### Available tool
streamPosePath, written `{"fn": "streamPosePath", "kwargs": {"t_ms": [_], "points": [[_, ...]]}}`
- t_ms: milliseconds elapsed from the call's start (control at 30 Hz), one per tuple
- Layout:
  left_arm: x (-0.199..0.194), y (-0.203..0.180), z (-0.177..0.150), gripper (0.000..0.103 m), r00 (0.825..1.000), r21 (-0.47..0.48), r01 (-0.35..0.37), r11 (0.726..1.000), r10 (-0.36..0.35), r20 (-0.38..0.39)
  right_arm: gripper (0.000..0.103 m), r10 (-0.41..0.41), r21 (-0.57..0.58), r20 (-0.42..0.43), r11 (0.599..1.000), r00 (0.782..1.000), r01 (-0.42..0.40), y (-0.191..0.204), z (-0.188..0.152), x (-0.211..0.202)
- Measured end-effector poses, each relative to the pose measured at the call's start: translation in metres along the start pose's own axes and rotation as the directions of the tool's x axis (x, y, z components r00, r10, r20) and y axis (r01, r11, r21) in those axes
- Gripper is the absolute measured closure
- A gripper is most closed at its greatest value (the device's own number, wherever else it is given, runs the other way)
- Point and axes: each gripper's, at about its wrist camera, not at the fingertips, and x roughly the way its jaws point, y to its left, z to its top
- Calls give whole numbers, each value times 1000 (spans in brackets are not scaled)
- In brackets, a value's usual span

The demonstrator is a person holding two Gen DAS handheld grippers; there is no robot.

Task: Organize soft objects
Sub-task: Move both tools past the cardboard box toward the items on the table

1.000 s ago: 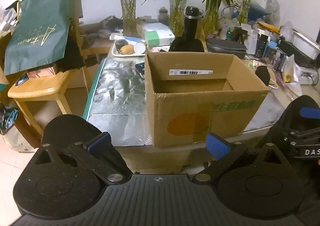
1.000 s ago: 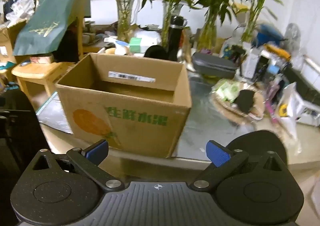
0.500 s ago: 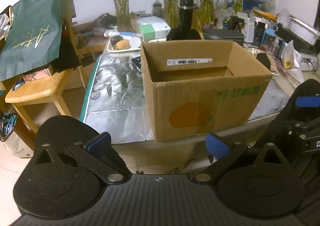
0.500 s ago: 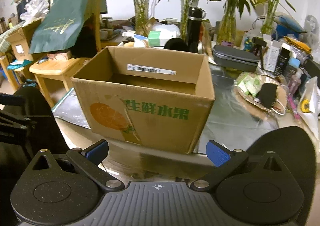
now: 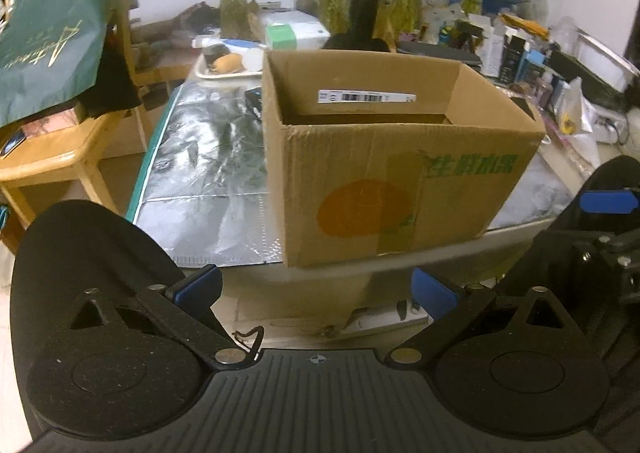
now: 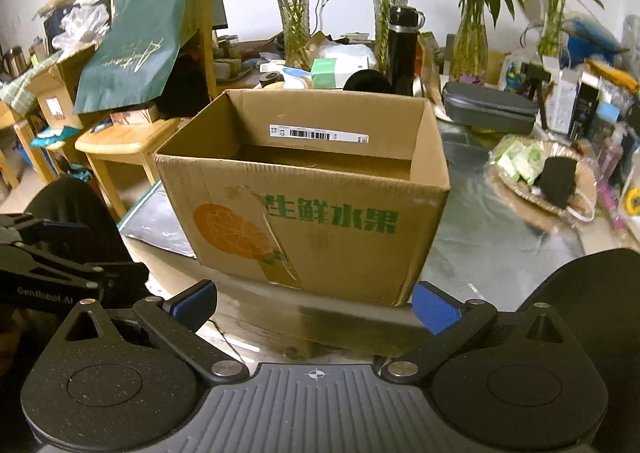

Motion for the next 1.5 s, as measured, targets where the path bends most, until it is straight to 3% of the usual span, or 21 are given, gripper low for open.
{"fn": "streamPosePath", "kwargs": {"t_ms": [100, 300, 633, 800, 933, 1133, 1300, 1500], "points": [[4, -7, 0, 0, 1000, 52, 5, 999, -5, -12, 0, 15, 32, -8, 999, 1000, -15, -6, 0, 2], [12, -5, 4, 0, 999, 20, 35, 999, -34, -25, 0, 47, 26, -6, 999, 999, -46, -9, -1, 3], [11, -6, 17, 0, 1000, 21, 24, 999, -24, 7, 0, 74, 71, 8, 995, 997, -75, -23, -1, 4], [16, -2, 24, 0, 997, 19, 78, 997, -78, -11, 0, 64, 90, 7, 994, 998, -65, -29, 1, 7], [15, -1, 25, 0, 998, 49, 61, 997, -62, 10, 0, 19, 82, 1, 996, 1000, -19, -29, 2, 11], [15, 2, 33, 0, 996, 86, 68, 994, -72, 42, 0, 24, 120, -6, 993, 1000, -23, -36, 10, 18], [14, 1, 41, 0, 995, 129, 46, 991, -57, 84, 0, 7, 56, -9, 998, 1000, -7, -32, 21, 25], [11, 12, 55, 0, 989, 92, 69, 993, -80, 127, 0, 22, 14, 41, 1000, 999, -23, -34, 38, 21]]}}
